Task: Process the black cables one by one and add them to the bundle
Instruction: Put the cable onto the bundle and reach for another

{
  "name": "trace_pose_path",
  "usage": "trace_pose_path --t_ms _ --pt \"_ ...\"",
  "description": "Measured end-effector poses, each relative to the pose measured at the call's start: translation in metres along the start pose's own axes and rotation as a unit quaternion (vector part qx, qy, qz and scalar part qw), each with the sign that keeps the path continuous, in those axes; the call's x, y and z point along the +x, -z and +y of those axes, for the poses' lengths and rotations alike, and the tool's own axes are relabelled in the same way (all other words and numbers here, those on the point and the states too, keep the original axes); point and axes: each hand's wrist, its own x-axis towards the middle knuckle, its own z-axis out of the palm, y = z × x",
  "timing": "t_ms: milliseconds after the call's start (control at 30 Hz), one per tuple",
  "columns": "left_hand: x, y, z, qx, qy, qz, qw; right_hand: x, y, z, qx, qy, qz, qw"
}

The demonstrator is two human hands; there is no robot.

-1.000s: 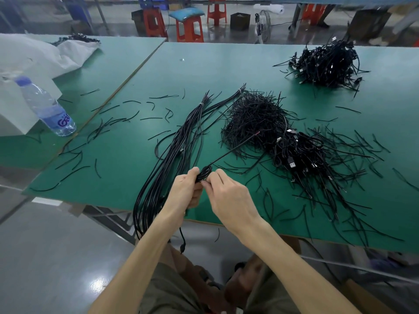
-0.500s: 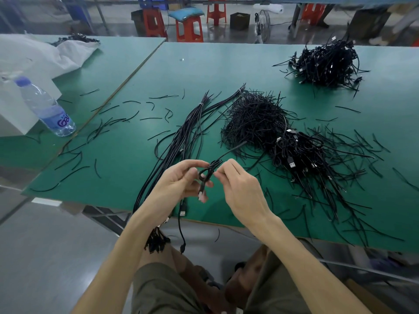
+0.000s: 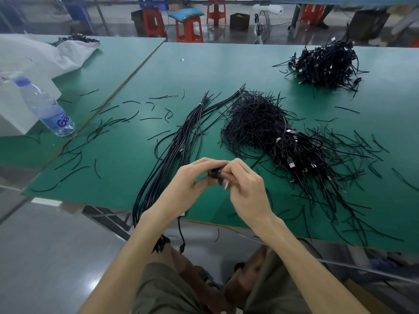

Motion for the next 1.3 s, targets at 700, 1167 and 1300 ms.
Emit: trace_pose_path --t_ms 700,1167,1300 --pt "0.0 -0.009 0.009 -0.162 0.089 -0.012 0.983 -0.008 -0.002 0.019 -0.018 -0.051 0.01 0.999" --pt "0.0 -0.013 -0.004 0.054 0.164 0.027 0.985 -0.016 -0.011 0.017 -0.019 -0.06 -0.036 0.997" --pt "0.001 -0.013 0.002 -0.062 0.215 0.047 0.974 -0.016 -0.012 0.017 -0.028 -0.047 -0.036 0.998"
